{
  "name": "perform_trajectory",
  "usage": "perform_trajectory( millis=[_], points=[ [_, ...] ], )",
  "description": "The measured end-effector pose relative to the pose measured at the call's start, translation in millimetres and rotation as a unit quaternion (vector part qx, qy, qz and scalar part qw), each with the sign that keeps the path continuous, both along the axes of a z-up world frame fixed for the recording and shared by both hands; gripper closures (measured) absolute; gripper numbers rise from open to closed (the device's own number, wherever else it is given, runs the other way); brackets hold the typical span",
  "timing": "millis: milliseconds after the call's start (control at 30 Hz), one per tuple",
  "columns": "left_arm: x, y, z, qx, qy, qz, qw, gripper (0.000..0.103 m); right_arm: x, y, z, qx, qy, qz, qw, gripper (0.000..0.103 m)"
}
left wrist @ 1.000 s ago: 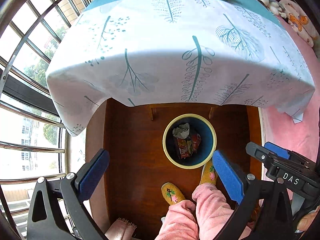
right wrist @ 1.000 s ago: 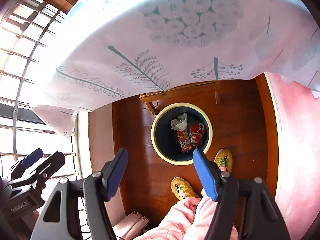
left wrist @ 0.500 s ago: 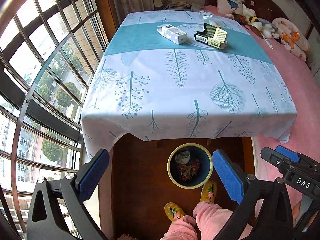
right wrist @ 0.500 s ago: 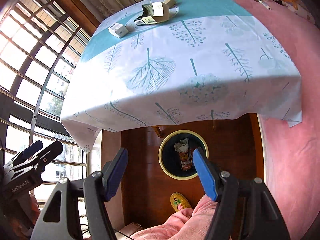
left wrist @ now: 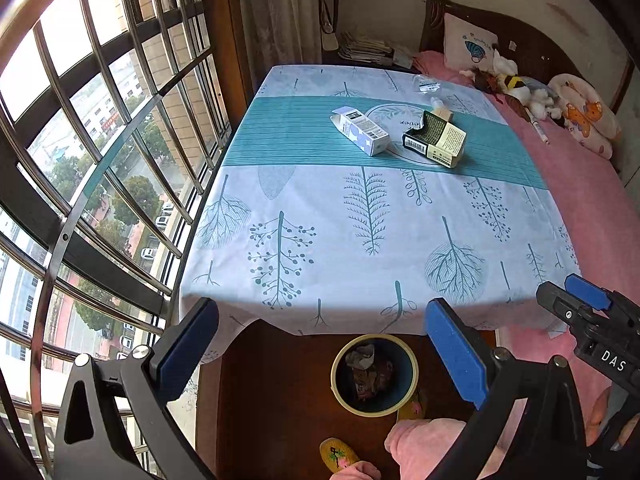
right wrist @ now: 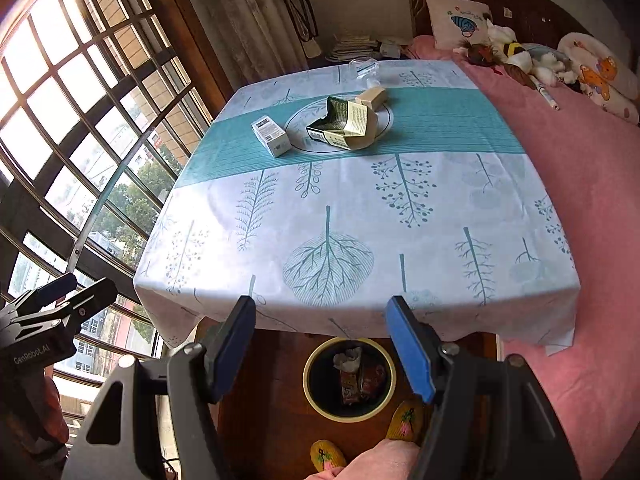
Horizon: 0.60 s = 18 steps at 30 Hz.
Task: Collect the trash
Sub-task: 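Raise both tools back toward the table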
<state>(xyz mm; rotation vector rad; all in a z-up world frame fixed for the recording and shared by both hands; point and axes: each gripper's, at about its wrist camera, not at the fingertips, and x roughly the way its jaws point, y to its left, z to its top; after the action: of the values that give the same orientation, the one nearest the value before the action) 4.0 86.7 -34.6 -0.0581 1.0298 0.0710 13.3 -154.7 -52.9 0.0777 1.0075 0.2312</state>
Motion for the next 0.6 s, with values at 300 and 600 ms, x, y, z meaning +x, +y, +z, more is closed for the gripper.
perform_trajectory(
  millis=[300, 600],
  points=[
    [68, -9, -11, 0.004, 0.019, 0.058, 0.9981, 0.001, 91, 0, 1, -0.064, -0.035, 0.081, 0.994, 0.024],
    [162, -29, -21, -0.004, 0.045, 0.127, 0.9909, 0.001, 201, 12, -24, -0.124, -0.045, 0.192, 0.973, 0.022]
  ],
)
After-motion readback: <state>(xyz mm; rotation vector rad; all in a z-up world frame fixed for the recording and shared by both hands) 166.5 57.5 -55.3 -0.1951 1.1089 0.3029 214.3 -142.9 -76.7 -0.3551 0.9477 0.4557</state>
